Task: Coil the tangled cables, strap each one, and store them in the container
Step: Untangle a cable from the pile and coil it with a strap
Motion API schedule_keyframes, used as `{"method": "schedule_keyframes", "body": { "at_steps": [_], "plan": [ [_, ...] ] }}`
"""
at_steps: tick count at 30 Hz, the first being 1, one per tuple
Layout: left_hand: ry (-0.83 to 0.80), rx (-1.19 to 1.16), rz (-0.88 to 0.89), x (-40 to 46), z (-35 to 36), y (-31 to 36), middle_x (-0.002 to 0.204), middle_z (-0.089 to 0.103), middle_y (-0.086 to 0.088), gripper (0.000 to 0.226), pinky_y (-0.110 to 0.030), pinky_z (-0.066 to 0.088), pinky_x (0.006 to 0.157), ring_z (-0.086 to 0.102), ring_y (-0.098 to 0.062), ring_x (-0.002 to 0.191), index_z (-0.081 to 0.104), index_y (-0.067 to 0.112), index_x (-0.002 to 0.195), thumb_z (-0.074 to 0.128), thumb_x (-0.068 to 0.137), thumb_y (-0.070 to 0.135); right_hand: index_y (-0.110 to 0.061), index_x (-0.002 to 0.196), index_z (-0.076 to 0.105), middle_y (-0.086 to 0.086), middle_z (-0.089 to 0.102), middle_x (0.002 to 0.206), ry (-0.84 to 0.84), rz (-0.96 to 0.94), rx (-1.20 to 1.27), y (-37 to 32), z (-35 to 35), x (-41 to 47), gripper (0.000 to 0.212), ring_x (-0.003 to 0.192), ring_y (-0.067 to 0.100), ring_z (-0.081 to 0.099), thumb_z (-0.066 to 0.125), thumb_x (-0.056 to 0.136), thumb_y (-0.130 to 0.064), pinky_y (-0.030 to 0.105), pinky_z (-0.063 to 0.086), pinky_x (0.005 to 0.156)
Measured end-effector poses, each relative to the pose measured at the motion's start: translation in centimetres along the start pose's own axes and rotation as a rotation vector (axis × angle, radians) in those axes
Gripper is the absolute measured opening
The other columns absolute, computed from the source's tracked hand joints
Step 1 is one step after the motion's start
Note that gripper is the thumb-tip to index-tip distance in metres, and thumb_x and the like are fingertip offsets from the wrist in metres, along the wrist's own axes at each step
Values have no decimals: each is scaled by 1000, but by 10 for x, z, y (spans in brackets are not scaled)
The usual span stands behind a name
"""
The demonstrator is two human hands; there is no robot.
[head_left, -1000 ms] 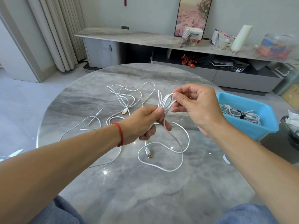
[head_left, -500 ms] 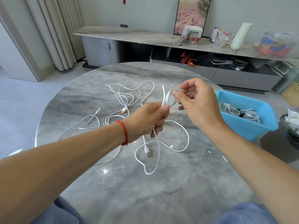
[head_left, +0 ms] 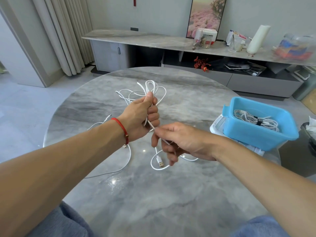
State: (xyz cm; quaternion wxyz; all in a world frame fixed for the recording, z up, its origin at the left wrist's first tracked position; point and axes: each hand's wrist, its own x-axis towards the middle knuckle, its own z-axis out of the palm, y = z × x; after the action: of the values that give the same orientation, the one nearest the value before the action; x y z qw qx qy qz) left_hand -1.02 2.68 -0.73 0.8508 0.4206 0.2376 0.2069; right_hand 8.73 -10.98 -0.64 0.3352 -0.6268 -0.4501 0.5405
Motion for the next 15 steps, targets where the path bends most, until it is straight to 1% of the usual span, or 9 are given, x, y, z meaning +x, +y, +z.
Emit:
{"method": "schedule_keyframes", "body": {
  "at_steps": [2,3,5,7,9,11,12,14,15],
  "plan": [
    [-56,0,-42,0,0,3,59,17,5,35,-22,17,42,17,-9,43,45,18,80,41,106,41,-4,96,70,1,39,62,55,-6,-164,0,-1,1,48,51,17,46,47,108,-45,29,52,58],
    [-83,14,-61,0,-1,3,59,16,5,35,-21,18,42,16,-8,43,45,18,80,42,105,42,-4,95,71,0,42,60,75,-11,-235,-1,-3,1,48,52,15,46,49,107,-45,27,50,57],
    [-143,58,-97,-1,-4,5,59,18,6,34,-21,27,42,17,-8,42,46,17,82,43,105,42,-14,89,74,-4,49,58,144,-43,-444,-2,-9,-2,36,54,13,48,54,105,-41,24,45,57],
    [-193,171,-115,-1,-7,5,56,22,7,34,-24,40,47,20,-7,40,46,17,83,41,105,42,-25,82,74,-8,49,56,239,-86,-680,-1,-16,-5,27,54,8,46,61,99,-40,26,40,56],
    [-204,341,-133,-3,-10,1,54,25,8,34,-24,46,51,23,-7,40,47,17,84,39,106,42,-29,80,75,-12,54,57,327,-122,-777,1,-20,-6,22,57,6,48,66,95,-43,25,40,57],
    [-207,457,-142,-3,-9,-7,54,27,7,34,-25,48,55,33,-11,48,48,16,85,39,106,41,-30,82,77,-13,62,69,389,-189,-830,0,-19,-7,20,70,6,58,69,93,-44,29,47,65],
    [-219,494,-144,-4,-8,-10,54,30,5,36,-28,52,60,40,-16,57,50,13,86,39,106,41,-30,84,77,-12,65,78,403,-218,-870,-1,-18,-7,19,78,8,61,69,93,-44,33,49,70],
    [-249,532,-155,-7,-6,-14,58,43,0,44,-36,58,70,49,-26,76,55,-1,98,39,106,40,-30,88,77,-9,68,90,409,-241,-984,-5,-14,-6,19,89,17,63,67,94,-46,39,51,75],
    [-259,537,-160,-7,-6,-15,64,52,-4,48,-37,59,72,53,-25,78,55,-6,106,40,106,39,-30,89,77,-8,69,93,414,-239,-1033,-7,-12,-7,20,92,19,63,67,94,-47,39,51,75]
  ]
}}
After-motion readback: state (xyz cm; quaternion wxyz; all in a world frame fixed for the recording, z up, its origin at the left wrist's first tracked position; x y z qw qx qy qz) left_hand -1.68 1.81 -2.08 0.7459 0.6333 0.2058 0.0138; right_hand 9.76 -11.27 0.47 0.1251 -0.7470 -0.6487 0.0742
